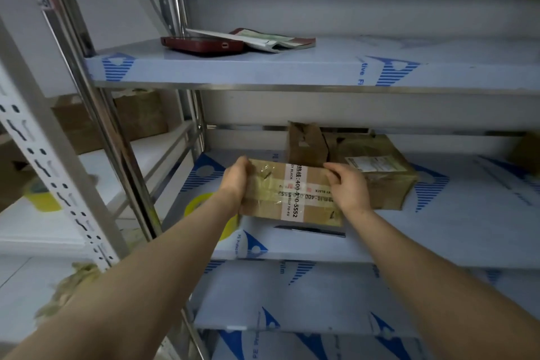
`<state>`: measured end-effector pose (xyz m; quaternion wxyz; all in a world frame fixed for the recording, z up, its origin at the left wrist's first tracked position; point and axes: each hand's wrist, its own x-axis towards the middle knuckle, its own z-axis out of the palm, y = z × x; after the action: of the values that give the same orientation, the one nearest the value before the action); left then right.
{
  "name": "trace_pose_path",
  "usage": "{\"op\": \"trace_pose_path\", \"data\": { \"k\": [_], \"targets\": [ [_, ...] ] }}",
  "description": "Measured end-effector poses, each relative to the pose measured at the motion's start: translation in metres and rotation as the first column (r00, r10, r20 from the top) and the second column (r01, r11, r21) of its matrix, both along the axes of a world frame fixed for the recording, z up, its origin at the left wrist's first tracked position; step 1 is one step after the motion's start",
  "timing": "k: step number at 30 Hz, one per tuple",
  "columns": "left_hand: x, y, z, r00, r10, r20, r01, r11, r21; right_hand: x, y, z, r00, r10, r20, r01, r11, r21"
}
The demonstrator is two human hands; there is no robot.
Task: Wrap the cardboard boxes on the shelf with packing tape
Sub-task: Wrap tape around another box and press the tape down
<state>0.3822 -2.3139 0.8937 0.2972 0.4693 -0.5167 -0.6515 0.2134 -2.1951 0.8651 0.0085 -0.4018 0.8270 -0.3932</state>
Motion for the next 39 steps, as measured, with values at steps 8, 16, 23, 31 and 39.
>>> {"op": "trace_pose_path", "data": {
  "k": [8, 16, 23, 31, 39],
  "targets": [
    [0.01, -0.017, -0.015, 0.992, -0.121, -0.023, 0.119, 0.989, -0.09, 0.012, -0.002, 0.004, 0.965, -0.169, 0.199, 0.161, 0.985, 0.055],
    [0.012, -0.028, -0.015, 0.985, -0.168, -0.041, 0.163, 0.982, -0.093, 0.015, 0.001, 0.013, 0.917, -0.201, 0.344, 0.207, 0.978, 0.019],
    [0.01, -0.039, -0.02, 0.999, -0.006, -0.032, 0.003, 0.996, -0.094, 0.013, 0.0, 0.018, 0.749, -0.197, 0.633, 0.421, 0.879, -0.224],
    [0.023, -0.056, -0.003, 0.946, -0.324, -0.021, 0.321, 0.944, -0.08, 0.021, 0.001, 0.006, 0.427, -0.145, 0.893, 0.398, 0.916, -0.041],
    [0.027, -0.036, 0.026, 0.893, -0.434, -0.12, 0.395, 0.882, -0.256, 0.036, 0.006, -0.003, 0.162, 0.014, 0.987, 0.44, 0.894, -0.085]
  ]
}}
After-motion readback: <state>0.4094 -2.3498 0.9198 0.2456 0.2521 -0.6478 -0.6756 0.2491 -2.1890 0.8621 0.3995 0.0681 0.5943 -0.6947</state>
